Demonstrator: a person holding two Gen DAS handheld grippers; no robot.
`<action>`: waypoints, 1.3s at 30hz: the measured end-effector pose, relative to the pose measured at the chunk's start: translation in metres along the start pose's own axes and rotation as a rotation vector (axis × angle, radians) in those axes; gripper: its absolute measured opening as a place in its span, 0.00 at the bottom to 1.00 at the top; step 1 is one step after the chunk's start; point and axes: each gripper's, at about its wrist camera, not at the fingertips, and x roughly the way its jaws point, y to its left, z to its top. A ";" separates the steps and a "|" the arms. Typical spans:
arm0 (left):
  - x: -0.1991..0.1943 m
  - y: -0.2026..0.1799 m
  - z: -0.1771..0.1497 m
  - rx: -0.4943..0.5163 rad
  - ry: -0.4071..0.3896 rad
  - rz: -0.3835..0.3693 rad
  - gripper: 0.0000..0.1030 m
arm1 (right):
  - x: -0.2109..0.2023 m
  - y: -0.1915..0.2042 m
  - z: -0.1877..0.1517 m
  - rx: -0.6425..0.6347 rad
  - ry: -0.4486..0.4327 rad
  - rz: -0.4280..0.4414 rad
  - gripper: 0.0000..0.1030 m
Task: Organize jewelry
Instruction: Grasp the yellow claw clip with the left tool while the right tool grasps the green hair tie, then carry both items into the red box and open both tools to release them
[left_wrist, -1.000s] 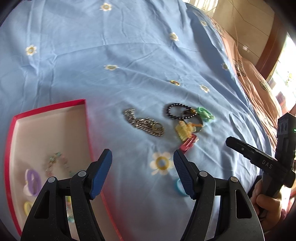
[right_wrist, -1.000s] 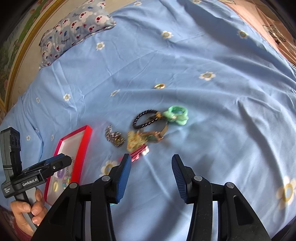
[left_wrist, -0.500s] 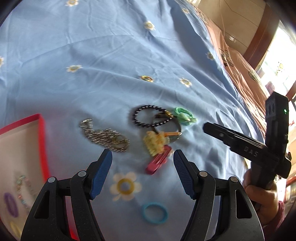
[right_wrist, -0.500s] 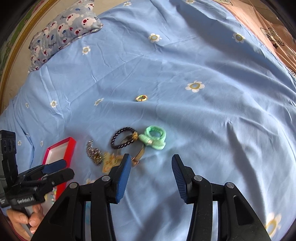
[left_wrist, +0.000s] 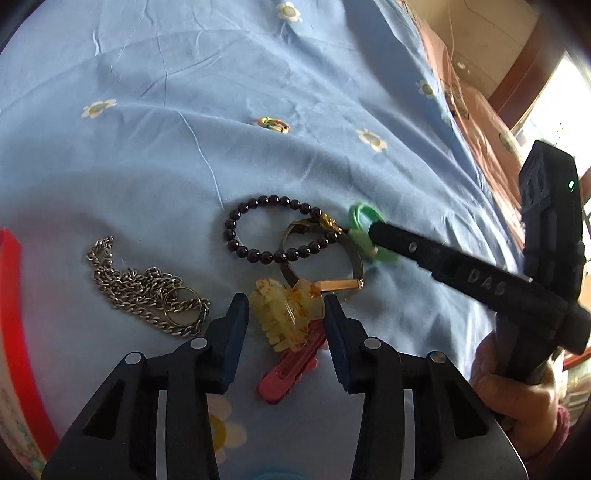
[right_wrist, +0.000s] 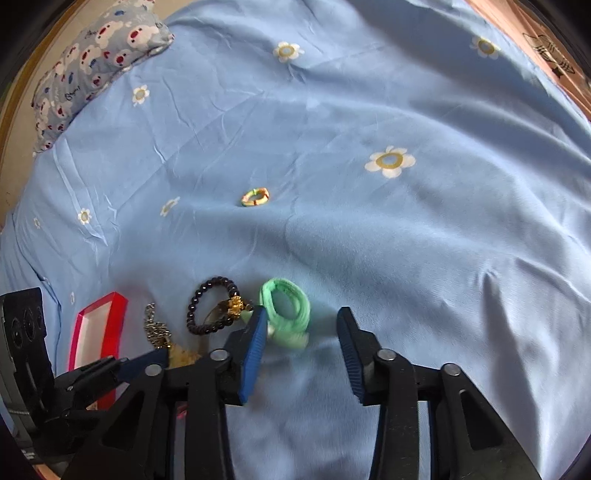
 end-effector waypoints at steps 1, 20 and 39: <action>-0.001 0.001 -0.001 -0.001 -0.004 -0.002 0.38 | 0.001 0.001 -0.001 -0.002 0.005 0.007 0.17; -0.075 0.036 -0.037 -0.051 -0.113 0.022 0.36 | -0.039 0.044 -0.038 -0.068 -0.033 0.121 0.05; -0.152 0.087 -0.097 -0.153 -0.217 0.114 0.36 | -0.048 0.121 -0.081 -0.167 0.022 0.254 0.05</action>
